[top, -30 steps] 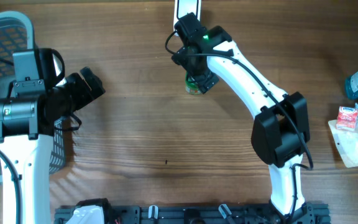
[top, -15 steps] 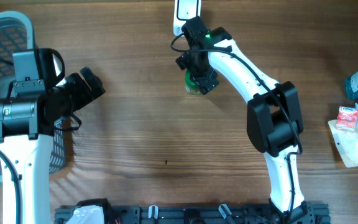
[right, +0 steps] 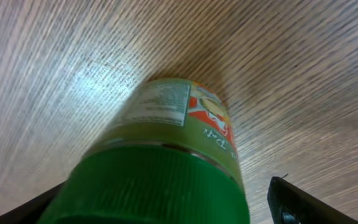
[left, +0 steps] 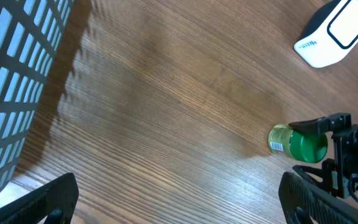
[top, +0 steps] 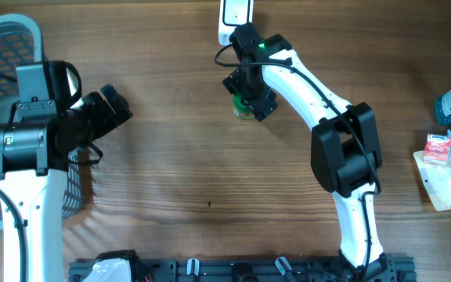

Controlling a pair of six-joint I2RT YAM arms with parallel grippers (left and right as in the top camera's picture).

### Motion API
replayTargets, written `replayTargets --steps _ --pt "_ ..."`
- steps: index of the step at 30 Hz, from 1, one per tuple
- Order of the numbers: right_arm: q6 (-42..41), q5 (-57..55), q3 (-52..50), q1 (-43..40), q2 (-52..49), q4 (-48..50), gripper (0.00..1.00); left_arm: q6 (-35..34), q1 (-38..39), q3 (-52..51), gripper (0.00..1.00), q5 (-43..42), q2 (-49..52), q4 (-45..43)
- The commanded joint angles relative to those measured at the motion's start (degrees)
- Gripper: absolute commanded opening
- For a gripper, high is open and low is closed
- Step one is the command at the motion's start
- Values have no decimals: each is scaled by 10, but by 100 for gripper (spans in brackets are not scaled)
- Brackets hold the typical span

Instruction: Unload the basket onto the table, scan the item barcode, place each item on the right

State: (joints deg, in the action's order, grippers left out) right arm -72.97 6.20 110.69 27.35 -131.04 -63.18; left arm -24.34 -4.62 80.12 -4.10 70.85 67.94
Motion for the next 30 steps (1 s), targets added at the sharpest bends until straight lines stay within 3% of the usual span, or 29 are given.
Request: replayTargets --steps 1,5,8,13,20,24,30 --pt "43 -1 -6 -1 -8 -6 94 -5 -4 8 100 10 -6 -2" --pt "55 -3 -6 -1 -8 -17 93 -5 -4 8 100 10 -6 -2" --pt "57 -3 -6 1 -8 -30 86 -5 -4 8 100 10 -6 -1" --pt "86 -6 -6 1 -8 -48 86 -5 -4 8 100 10 -6 -2" --pt "117 -14 -6 1 -15 -42 99 -5 -4 8 100 10 -6 -1" --pt "140 5 -6 1 -37 -44 99 -5 -4 8 100 10 -6 0" --pt "147 2 -6 1 -50 -43 90 -5 -4 8 100 10 -6 1"
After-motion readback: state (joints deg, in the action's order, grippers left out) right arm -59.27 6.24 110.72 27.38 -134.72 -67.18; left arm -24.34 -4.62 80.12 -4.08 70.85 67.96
